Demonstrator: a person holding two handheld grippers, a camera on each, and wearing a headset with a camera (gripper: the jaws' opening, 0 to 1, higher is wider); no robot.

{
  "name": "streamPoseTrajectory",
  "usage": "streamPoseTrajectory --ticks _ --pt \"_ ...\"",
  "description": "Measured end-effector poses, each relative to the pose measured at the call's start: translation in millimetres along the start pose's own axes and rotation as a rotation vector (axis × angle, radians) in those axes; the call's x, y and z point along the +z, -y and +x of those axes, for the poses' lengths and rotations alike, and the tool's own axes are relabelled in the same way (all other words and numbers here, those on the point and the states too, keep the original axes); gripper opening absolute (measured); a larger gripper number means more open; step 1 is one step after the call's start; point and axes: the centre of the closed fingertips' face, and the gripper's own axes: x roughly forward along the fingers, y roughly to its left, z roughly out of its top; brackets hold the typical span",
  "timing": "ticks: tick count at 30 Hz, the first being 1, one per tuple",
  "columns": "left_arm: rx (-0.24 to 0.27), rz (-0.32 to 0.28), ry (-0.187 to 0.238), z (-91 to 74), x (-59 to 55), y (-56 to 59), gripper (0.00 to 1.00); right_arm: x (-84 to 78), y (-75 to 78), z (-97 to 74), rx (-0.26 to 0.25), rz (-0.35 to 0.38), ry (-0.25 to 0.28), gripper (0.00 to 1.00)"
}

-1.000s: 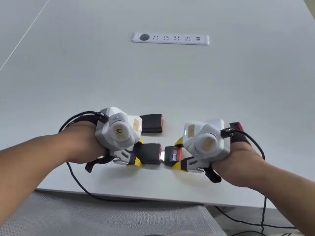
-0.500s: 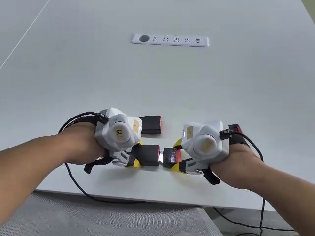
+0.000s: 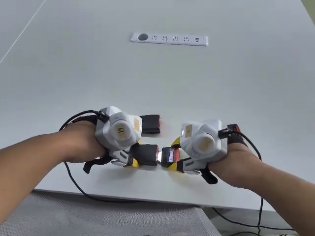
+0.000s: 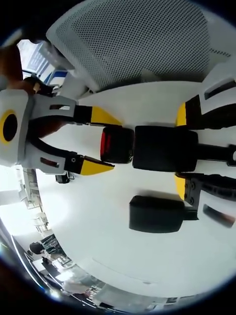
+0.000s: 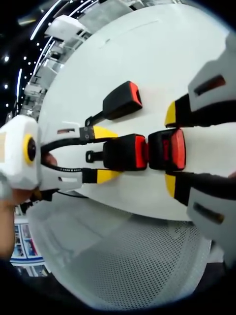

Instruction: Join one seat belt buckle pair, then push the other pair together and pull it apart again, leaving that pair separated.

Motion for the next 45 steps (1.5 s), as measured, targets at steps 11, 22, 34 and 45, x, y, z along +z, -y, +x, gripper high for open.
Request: streamPoseTrajectory --ticks 11,22,34,45 --pt "0.050 -0.042 0.063 -29.3 10.1 -3.8 0.37 10.8 -0.2 -17.9 -0.018 0.017 0.037 0.39" --pt "0.129 -0.077 0.101 -48.4 18.7 -32.6 0.39 -1.3 22.2 -46.6 -0.070 0.015 0.047 0.37" --pt "0.162 -0.052 0.101 -39.5 36.5 -64.3 0.40 -36.3 53.8 -71.7 -0.120 0.034 0.008 0.36" --pt "0.177 -0.062 0.067 -24.8 26.8 -87.2 0.42 -84.8 75.7 -94.8 -0.144 0.062 -0.044 0.38"
